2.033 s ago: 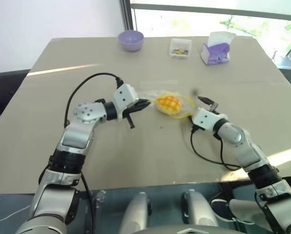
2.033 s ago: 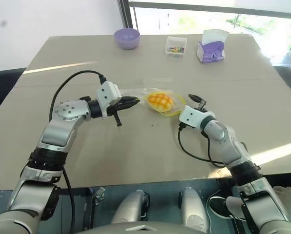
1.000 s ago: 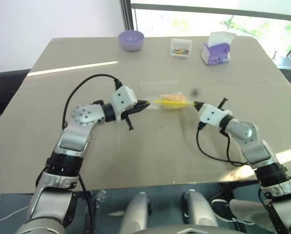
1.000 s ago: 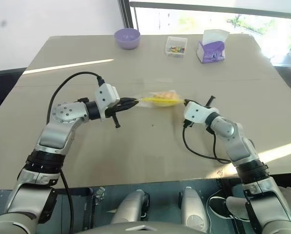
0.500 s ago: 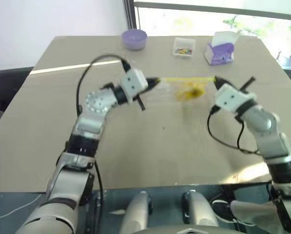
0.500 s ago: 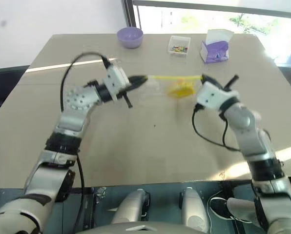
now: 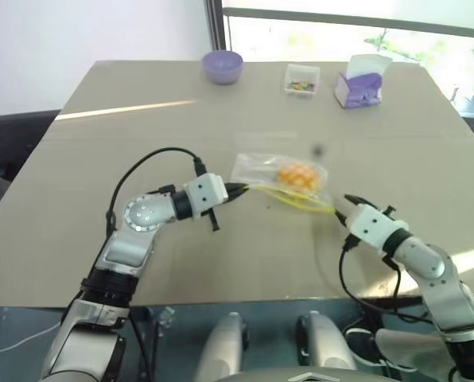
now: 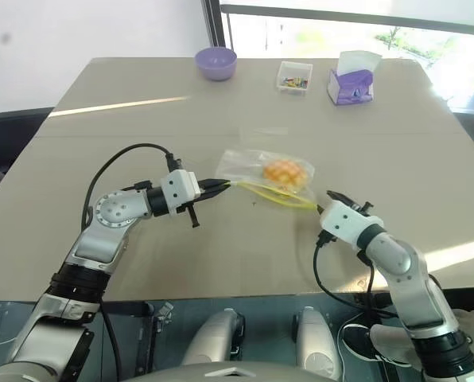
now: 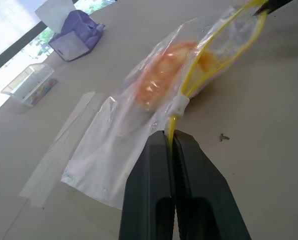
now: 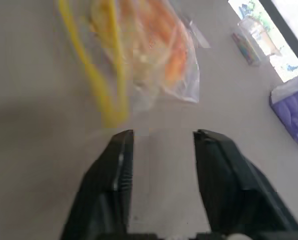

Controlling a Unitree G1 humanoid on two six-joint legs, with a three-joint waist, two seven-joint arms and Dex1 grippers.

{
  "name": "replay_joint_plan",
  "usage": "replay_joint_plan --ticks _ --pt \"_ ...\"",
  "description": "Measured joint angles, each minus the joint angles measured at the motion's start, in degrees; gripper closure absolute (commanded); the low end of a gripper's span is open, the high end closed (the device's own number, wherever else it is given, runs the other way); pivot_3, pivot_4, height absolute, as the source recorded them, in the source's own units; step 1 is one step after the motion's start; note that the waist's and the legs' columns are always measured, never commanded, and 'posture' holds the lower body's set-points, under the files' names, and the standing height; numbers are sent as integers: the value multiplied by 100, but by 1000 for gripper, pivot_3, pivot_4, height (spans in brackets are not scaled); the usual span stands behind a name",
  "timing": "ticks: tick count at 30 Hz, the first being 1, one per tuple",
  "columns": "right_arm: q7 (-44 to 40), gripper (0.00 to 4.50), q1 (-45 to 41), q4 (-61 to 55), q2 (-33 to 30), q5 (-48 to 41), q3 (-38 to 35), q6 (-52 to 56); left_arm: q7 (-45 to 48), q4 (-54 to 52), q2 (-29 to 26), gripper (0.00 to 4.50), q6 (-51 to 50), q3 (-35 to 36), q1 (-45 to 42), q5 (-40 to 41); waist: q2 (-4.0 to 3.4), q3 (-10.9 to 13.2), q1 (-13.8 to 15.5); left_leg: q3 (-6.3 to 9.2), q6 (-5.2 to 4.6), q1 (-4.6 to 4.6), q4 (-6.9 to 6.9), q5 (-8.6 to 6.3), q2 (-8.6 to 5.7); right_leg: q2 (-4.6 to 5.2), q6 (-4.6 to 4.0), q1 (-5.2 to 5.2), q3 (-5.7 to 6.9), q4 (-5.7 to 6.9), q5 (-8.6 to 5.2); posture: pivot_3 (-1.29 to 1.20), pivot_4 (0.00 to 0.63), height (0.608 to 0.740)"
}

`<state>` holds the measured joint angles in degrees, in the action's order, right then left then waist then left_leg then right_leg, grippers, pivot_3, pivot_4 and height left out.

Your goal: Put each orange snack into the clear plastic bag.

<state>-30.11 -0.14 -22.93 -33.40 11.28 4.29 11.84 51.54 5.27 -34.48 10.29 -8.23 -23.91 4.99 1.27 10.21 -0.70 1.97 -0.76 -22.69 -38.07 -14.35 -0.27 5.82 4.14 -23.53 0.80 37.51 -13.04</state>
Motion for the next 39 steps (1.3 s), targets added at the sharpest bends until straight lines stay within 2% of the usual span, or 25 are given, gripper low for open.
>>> replay_joint_plan --ticks 2,5,8,11,16,23,36,37,38,39 --pt "-317 2219 -17 -411 -79 -408 -159 289 3 -4 5 4500 -46 2 -6 11 0 0 -16 0 0 -1 -2 0 1 -1 0 0 -1 0 0 0 150 740" --pt "-544 2219 -634 -857 41 -738 -55 673 11 -21 58 4500 -134 -13 -86 26 0 0 -65 1 0 2 -13 0 4 -5 0 0 -2 11 0 0 150 740" --pt "-610 2219 -1576 -943 339 -656 594 858 80 -38 123 4500 -212 -36 -180 82 1 -1 -64 8 0 3 -15 0 9 -12 -1 0 3 15 -1 0 150 740" --pt "-590 2219 -2171 -495 628 -411 1273 893 203 -46 145 4500 -335 -76 -245 153 1 0 -22 7 0 -6 -16 0 7 -11 -1 -2 3 11 0 0 150 740" --pt "-541 2219 -2724 291 832 -49 1668 672 399 -136 106 4500 -673 -67 -320 323 1 0 -5 5 -3 -12 -21 -2 0 -2 0 -3 3 6 0 0 150 740" --pt "-708 2219 -2997 604 896 96 1845 399 494 -153 94 4500 -906 -66 -333 377 0 0 -21 7 -3 -10 -18 -2 3 -6 0 -5 5 11 0 0 150 740" --pt "-940 2219 -3004 610 1027 152 1910 296 487 -182 97 4500 -1289 -49 -520 414 0 0 -20 7 -3 -10 -18 -2 2 -6 0 -5 5 11 0 0 150 740" --pt "-938 2726 -3006 633 1042 155 1910 290 487 -182 98 4500 -1296 -48 -520 416 0 0 -20 7 -3 -10 -19 -2 2 -6 0 -5 5 12 0 0 150 740" --pt "-931 2974 -3027 723 1086 165 1910 276 487 -182 101 4500 -1317 -48 -521 420 0 0 -22 7 -3 -9 -18 -2 2 -6 0 -5 5 12 0 0 150 740" --pt "-924 2974 -3046 808 1112 176 1910 265 488 -182 108 4500 -1329 -48 -521 421 0 0 -21 7 -3 -9 -19 -2 2 -6 0 -5 5 13 0 0 150 740"
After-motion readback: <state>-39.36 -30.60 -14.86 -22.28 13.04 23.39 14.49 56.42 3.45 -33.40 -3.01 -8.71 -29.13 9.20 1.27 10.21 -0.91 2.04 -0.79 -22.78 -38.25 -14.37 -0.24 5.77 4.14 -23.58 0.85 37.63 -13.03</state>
